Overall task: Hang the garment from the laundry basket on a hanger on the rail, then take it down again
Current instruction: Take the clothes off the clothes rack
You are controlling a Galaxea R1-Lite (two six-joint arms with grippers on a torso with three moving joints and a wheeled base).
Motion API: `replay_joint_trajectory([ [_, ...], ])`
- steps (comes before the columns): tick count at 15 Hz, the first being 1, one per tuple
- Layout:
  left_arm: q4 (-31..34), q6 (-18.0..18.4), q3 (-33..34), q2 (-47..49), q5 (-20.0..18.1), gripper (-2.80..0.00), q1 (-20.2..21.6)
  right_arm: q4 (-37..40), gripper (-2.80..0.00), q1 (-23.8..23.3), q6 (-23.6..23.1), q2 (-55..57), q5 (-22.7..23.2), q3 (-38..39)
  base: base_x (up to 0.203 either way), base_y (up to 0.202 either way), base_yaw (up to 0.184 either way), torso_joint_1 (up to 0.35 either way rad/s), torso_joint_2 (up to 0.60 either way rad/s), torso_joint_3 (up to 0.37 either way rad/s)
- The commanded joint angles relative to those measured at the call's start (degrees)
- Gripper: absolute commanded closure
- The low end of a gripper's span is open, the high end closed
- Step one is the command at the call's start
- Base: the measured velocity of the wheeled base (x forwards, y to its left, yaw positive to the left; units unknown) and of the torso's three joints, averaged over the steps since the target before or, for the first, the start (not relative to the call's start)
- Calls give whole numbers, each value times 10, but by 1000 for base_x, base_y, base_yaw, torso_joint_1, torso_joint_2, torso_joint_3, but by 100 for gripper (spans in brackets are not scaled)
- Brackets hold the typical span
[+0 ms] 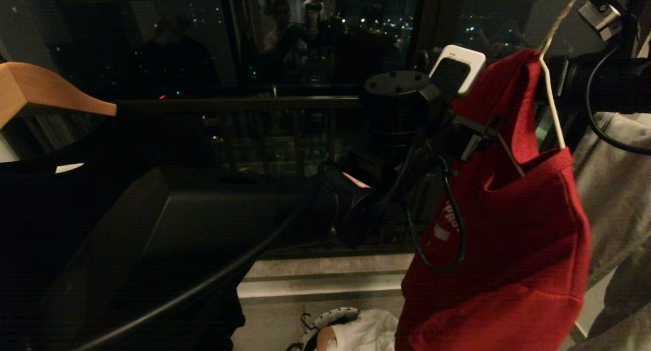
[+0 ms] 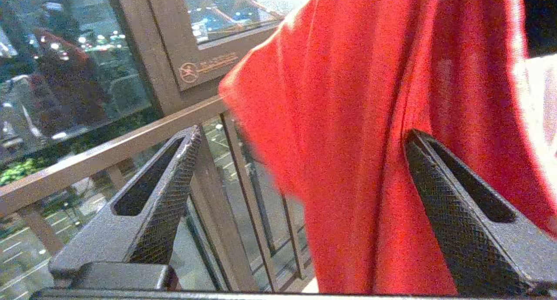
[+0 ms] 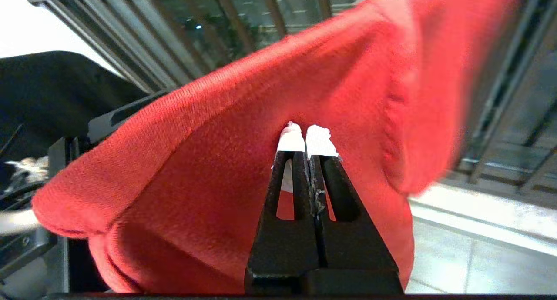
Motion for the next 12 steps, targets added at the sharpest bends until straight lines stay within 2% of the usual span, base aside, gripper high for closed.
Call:
replay_joint_trajectory([
  [1,-3,1,0,2,2,-280,1,0,0,5,21,3,3,0,0,0,0,0,0,0],
  [7,5,20,-1,6,0,-280,2,1,0,4,20,-13,3,14,0,0,0,0,0,0],
  [12,3,20,-1,0,-4,-280,-7,1,0,4,18,-23,3,24,0,0,0,0,0,0],
])
